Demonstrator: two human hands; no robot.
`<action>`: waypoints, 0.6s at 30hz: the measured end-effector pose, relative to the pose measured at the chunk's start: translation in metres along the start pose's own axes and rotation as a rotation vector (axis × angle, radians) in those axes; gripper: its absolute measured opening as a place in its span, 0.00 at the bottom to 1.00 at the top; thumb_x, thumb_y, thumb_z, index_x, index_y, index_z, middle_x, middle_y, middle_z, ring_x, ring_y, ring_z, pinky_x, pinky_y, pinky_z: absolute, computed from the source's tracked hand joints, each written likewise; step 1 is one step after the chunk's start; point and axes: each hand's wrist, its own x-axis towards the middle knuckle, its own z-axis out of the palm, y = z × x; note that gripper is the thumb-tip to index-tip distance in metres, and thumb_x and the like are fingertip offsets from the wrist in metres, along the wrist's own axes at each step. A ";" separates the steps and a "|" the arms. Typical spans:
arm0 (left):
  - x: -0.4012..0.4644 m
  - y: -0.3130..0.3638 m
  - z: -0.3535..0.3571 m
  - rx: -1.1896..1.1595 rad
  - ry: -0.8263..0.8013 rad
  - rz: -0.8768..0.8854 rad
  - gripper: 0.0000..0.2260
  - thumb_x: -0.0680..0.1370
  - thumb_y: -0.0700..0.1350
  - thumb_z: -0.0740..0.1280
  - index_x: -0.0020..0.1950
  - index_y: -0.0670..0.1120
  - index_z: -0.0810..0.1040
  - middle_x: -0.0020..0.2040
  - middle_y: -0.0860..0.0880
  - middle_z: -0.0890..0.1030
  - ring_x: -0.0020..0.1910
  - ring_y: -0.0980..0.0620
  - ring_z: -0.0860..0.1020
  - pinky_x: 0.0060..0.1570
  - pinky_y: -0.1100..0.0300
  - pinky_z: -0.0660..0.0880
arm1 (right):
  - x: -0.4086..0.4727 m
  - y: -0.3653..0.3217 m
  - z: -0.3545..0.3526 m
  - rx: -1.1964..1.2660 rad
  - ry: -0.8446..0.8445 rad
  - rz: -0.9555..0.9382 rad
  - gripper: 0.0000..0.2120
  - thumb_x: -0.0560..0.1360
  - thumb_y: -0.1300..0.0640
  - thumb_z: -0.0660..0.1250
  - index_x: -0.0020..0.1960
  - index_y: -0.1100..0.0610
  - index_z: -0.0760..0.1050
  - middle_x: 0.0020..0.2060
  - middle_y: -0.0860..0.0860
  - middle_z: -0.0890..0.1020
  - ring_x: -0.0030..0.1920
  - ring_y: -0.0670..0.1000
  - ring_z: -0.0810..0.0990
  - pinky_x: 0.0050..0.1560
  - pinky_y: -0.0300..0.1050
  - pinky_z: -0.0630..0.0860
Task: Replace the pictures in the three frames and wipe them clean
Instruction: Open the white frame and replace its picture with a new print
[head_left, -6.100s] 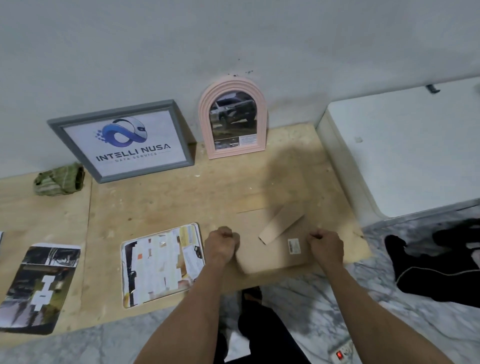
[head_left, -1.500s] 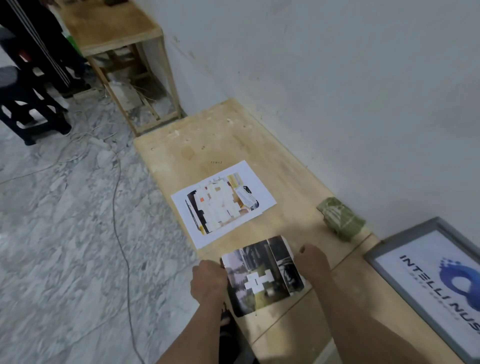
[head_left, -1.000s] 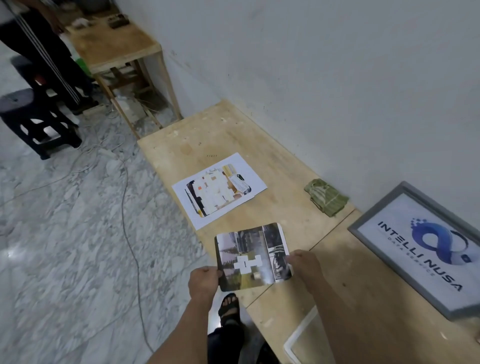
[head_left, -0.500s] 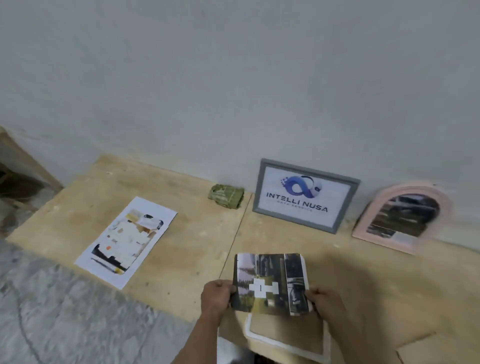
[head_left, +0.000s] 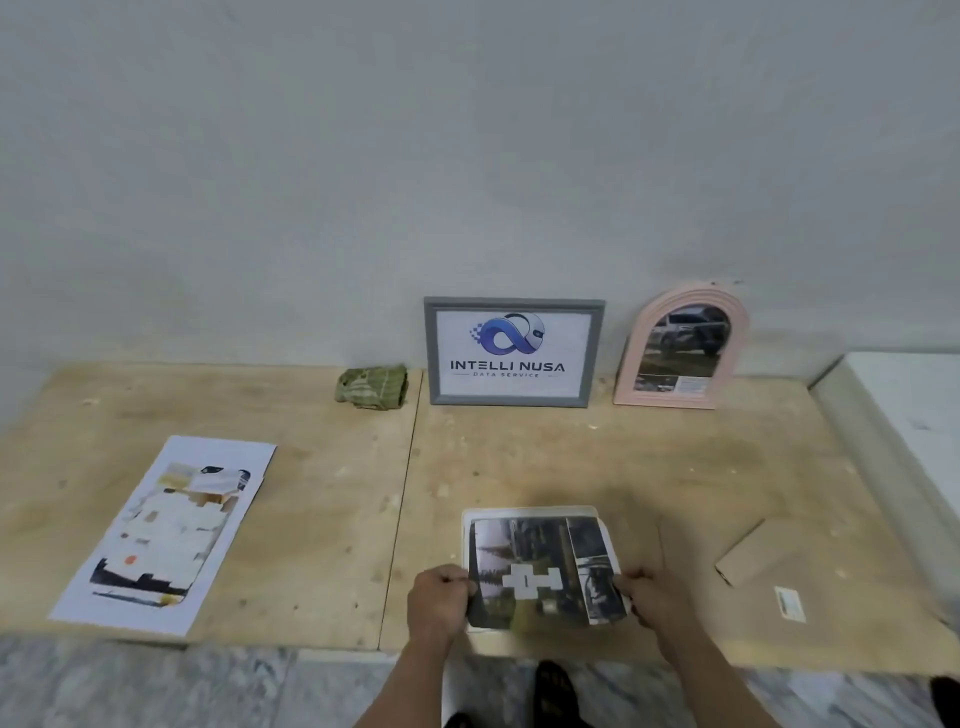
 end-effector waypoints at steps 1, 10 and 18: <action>0.001 0.002 0.000 0.001 0.003 0.005 0.10 0.71 0.35 0.71 0.35 0.48 0.85 0.36 0.48 0.85 0.37 0.46 0.80 0.41 0.56 0.76 | 0.000 -0.001 0.000 0.004 0.010 -0.003 0.09 0.73 0.63 0.69 0.35 0.58 0.75 0.27 0.51 0.73 0.29 0.50 0.67 0.31 0.42 0.62; 0.012 0.014 0.004 -0.006 0.049 0.006 0.09 0.72 0.35 0.70 0.38 0.49 0.85 0.41 0.48 0.86 0.42 0.45 0.82 0.48 0.51 0.79 | 0.008 -0.006 0.008 0.015 0.014 -0.047 0.04 0.71 0.66 0.70 0.40 0.62 0.75 0.29 0.53 0.75 0.28 0.49 0.70 0.30 0.41 0.63; 0.006 0.019 0.012 -0.009 0.084 -0.040 0.12 0.73 0.35 0.71 0.36 0.52 0.82 0.41 0.51 0.84 0.46 0.44 0.82 0.53 0.51 0.80 | 0.024 -0.009 0.006 -0.019 0.041 -0.085 0.01 0.71 0.66 0.70 0.41 0.63 0.79 0.32 0.53 0.80 0.31 0.48 0.75 0.30 0.41 0.67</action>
